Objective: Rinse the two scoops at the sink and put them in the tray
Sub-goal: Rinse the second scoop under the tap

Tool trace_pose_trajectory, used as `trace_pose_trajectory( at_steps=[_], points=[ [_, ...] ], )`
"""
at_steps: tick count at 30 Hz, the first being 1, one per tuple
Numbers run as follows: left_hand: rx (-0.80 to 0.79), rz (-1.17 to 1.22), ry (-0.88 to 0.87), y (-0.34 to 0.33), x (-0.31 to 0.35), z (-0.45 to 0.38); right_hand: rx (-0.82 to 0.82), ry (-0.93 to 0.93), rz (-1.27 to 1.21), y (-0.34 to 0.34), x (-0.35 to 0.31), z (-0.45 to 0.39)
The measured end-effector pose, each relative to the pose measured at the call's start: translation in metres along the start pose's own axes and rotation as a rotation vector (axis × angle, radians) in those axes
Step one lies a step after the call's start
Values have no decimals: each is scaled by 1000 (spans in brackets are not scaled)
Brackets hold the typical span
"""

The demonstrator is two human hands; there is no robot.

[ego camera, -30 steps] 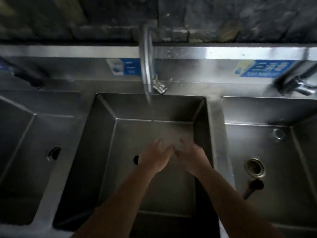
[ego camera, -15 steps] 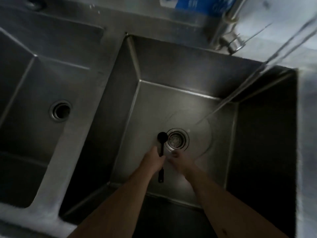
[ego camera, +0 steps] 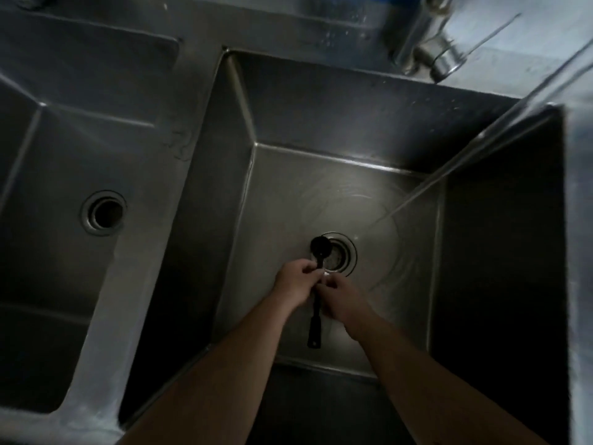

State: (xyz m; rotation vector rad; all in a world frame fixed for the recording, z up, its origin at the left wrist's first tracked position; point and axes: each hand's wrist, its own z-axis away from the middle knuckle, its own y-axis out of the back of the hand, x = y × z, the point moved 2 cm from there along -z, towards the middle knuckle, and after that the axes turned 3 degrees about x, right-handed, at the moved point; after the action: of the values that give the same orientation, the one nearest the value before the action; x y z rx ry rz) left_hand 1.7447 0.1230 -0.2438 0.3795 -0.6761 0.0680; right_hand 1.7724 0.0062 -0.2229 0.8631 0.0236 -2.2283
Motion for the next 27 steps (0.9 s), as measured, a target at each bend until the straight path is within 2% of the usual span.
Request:
trace_pose_trajectory(
  at_steps=[7, 11, 14, 22, 27],
  points=[
    [-108, 72, 3, -17, 71, 44, 175, -77, -121, 56, -22, 56],
    [-134, 304, 78, -32, 101, 51, 225, -85, -142, 79, -31, 68],
    [-111, 430, 116, -37, 116, 50, 239, -81, -147, 91, -36, 70],
    [-192, 603, 83, -52, 138, 33, 250, -63, -181, 108, -43, 60],
    [-112, 653, 144, -53, 141, 17, 229, -25, -141, 112, -48, 54]
  ],
)
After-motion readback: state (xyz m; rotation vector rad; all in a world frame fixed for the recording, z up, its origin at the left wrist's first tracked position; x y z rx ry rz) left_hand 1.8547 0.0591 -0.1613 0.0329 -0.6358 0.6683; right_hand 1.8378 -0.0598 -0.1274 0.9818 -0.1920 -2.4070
